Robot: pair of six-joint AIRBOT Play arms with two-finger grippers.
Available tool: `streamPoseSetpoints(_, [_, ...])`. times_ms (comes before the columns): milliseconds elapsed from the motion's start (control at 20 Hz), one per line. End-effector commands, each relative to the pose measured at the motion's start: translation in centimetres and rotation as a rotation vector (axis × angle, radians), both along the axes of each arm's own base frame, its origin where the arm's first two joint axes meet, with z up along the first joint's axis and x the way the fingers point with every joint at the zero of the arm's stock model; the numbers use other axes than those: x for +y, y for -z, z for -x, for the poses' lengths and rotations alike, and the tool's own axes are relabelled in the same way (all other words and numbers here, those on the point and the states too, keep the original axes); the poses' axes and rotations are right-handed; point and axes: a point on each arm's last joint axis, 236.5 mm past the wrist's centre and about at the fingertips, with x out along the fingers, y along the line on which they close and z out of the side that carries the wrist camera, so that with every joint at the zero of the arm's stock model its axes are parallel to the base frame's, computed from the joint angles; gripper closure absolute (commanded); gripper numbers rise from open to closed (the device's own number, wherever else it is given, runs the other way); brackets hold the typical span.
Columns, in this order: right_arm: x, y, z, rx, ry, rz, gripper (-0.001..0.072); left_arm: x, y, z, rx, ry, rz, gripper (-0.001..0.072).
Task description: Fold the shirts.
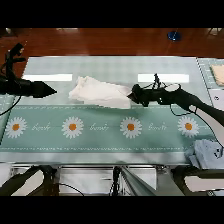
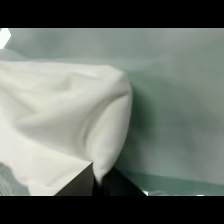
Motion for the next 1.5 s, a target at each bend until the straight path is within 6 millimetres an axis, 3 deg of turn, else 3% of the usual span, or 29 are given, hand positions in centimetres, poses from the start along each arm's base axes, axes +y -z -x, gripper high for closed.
streamPoseSetpoints(0, [1.6,-9.7,-0.1,-0.183,-0.123,-0.074,0.0691,0.0,0.0,0.0,-0.008,0.008,-0.005,0.0672])
streamPoseSetpoints(100, [-0.5,-16.5,-0.4,-0.276,-0.079,-0.038,0.0691,0.0,0.0,-0.1,-0.01,0.006,-0.006,0.0672])
streamPoseSetpoints(250, [-6.2,-24.5,1.4,-0.325,-0.014,0.076,0.0691,0.1,0.0,-0.2,-0.012,0.004,-0.006,0.0672])
streamPoseSetpoints(350, [-11.5,-27.8,4.0,-0.294,0.043,0.191,0.0691,0.1,0.0,-0.2,-0.012,0.005,-0.006,0.0672])
streamPoseSetpoints(450, [-17.4,-29.6,7.6,-0.217,0.138,0.317,0.0691,0.1,0.0,-0.1,-0.01,0.006,-0.006,0.0672])
streamPoseSetpoints(650, [-27.7,-30.0,15.7,-0.007,0.338,0.528,0.069,0.0,0.0,-0.1,-0.029,0.03,-0.016,0.0672])
streamPoseSetpoints(800, [-32.9,-30.7,18.6,0.038,0.554,0.578,0.069,0.0,0.0,-0.1,-0.029,0.029,-0.016,0.0672])
streamPoseSetpoints(1000, [-37.1,-30.8,21.4,0.111,0.784,0.586,0.069,-0.2,0.1,0.4,-0.011,0.045,-0.012,0.0672])
streamPoseSetpoints(1150, [-39.0,-30.3,23.5,0.178,0.874,0.637,0.069,-0.2,0.1,0.5,-0.009,0.046,-0.011,0.0672])
streamPoseSetpoints(1350, [-40.2,-27.1,26.1,0.314,0.887,0.69,0.069,-0.1,0.2,0.4,-0.017,0.053,-0.016,0.0672])
streamPoseSetpoints(1450, [-41.2,-24.8,28.8,0.433,0.885,0.756,0.069,-0.1,0.2,0.4,-0.015,0.051,-0.015,0.0672])
